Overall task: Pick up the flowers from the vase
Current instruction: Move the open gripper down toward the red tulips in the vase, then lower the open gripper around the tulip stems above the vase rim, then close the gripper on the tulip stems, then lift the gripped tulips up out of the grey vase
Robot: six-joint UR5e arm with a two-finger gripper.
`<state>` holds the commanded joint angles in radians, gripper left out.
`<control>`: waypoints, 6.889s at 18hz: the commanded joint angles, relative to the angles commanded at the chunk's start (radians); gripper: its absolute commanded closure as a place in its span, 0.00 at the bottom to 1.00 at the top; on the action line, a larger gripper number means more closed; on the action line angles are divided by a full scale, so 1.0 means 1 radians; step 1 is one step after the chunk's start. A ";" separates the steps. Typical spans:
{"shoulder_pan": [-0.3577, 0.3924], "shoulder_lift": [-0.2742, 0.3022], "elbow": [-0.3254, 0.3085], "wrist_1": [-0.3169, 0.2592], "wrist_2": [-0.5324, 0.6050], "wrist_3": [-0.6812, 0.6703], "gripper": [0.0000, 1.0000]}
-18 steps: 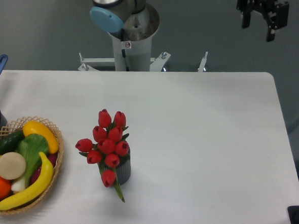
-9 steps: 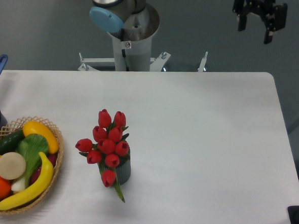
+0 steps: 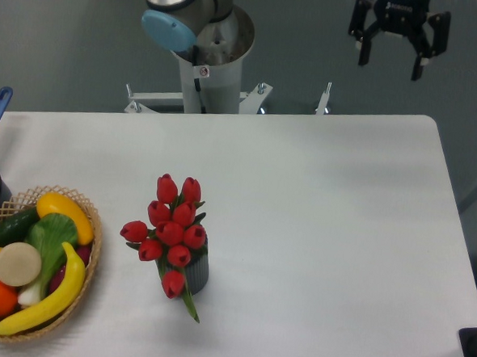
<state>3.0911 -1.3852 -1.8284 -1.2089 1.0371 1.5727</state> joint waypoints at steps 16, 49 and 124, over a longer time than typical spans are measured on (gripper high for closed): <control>-0.178 -0.046 -0.155 0.236 -0.101 -0.290 0.00; -0.428 -0.379 -0.111 0.365 -0.528 -0.211 0.00; -0.489 -0.380 0.270 0.402 -0.589 -0.709 0.56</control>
<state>2.6016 -1.7656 -1.5586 -0.8069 0.4479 0.8637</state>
